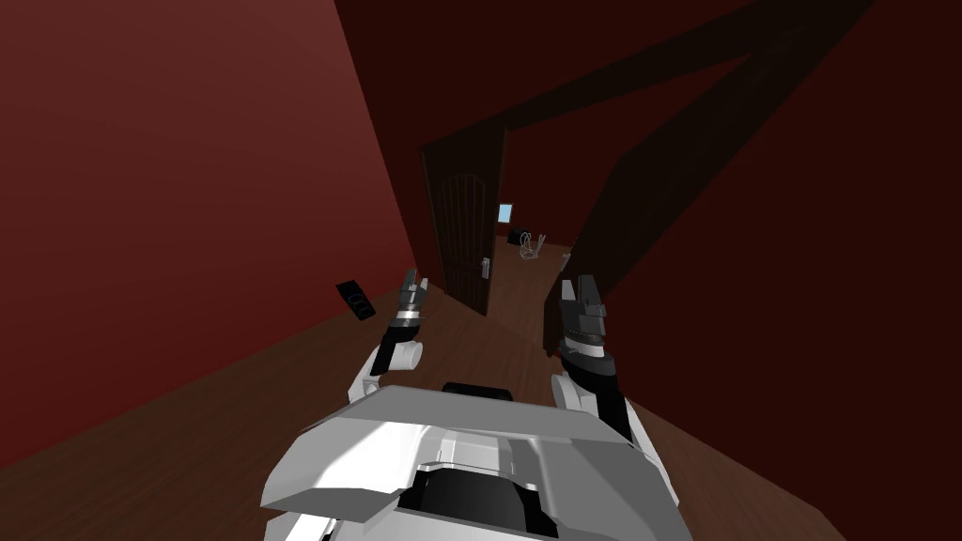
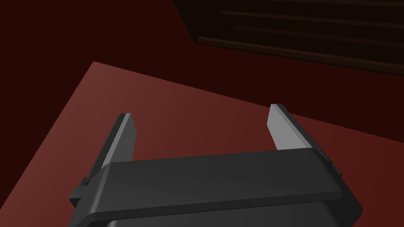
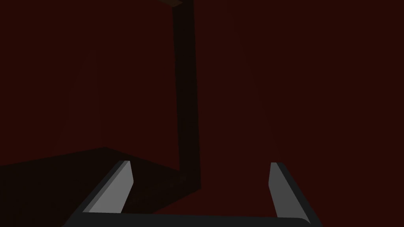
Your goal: Push the door open
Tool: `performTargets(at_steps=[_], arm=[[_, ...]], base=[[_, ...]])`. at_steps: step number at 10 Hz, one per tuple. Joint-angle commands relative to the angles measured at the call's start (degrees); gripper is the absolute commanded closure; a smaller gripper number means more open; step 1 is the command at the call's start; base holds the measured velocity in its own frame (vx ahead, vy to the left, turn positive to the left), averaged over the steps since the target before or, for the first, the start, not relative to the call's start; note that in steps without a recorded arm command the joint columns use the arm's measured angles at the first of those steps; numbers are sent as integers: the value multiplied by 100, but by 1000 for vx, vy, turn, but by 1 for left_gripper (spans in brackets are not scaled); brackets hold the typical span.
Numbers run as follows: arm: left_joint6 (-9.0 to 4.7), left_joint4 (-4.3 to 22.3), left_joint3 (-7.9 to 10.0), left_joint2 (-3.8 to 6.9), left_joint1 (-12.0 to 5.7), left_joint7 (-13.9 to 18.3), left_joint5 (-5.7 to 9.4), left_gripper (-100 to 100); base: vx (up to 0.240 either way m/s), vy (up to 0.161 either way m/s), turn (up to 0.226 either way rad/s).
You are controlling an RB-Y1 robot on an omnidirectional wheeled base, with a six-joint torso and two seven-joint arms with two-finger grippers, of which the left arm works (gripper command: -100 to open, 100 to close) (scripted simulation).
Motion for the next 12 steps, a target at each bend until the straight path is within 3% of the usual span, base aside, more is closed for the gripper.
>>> performTargets(at_steps=[1,3,4,6,7,9,10,12], arm=[[27,286,-17,23,-205,24,-18,-100],[17,639,-47,52,-430,53,-41,-100],[17,689,-47,52,-430,53,-41,-100],[6,1059,-80,75,-675,85,-66,-100],[6,1111,-80,75,-675,85,-66,-100],[-5,1483,-114,95,-923,117,-91,-100],[-5,1539,-114,95,-923,117,-91,-100],[-17,1893,-149,108,-1184,151,-118,-100]], base=[[90,27,-55],[97,32,-59],[62,28,-14],[62,44,-53],[49,38,-17],[60,23,-44],[74,19,-25],[68,31,-51]])
